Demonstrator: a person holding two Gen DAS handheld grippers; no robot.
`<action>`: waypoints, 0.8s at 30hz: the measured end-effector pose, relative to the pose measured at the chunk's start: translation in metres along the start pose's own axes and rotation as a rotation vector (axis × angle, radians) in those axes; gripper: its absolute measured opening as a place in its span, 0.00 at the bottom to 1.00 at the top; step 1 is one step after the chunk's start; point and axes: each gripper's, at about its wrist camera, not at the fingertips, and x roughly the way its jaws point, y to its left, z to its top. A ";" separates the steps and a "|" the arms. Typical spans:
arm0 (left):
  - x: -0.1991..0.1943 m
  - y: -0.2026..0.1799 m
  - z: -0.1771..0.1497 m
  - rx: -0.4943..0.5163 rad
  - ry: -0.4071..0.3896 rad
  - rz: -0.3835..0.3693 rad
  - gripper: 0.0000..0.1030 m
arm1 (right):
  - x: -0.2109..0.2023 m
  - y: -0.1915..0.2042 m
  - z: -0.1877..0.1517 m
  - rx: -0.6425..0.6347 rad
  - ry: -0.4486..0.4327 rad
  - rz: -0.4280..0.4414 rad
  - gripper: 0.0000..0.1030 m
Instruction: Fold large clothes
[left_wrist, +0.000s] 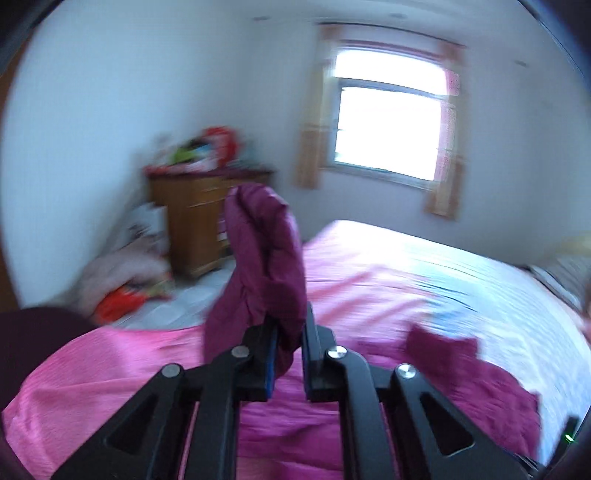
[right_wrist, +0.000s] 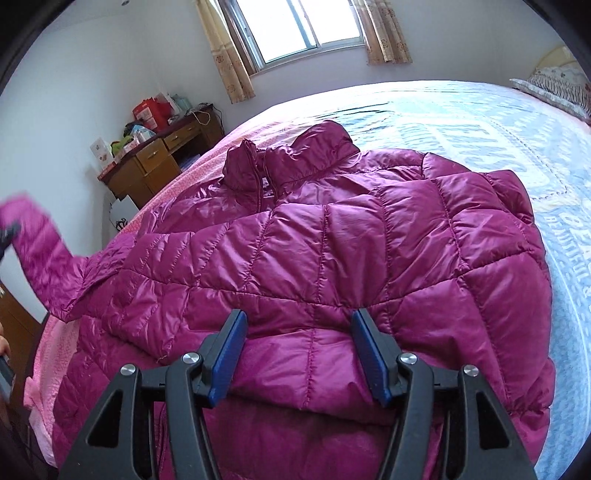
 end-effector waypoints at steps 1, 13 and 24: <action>-0.001 -0.015 -0.002 0.027 0.001 -0.040 0.10 | 0.000 -0.001 0.000 0.005 -0.001 0.006 0.59; 0.013 -0.149 -0.091 0.264 0.204 -0.310 0.14 | -0.004 -0.019 0.000 0.096 -0.025 0.071 0.59; 0.011 -0.104 -0.107 0.131 0.367 -0.310 0.90 | -0.005 -0.013 0.001 0.090 -0.022 0.059 0.59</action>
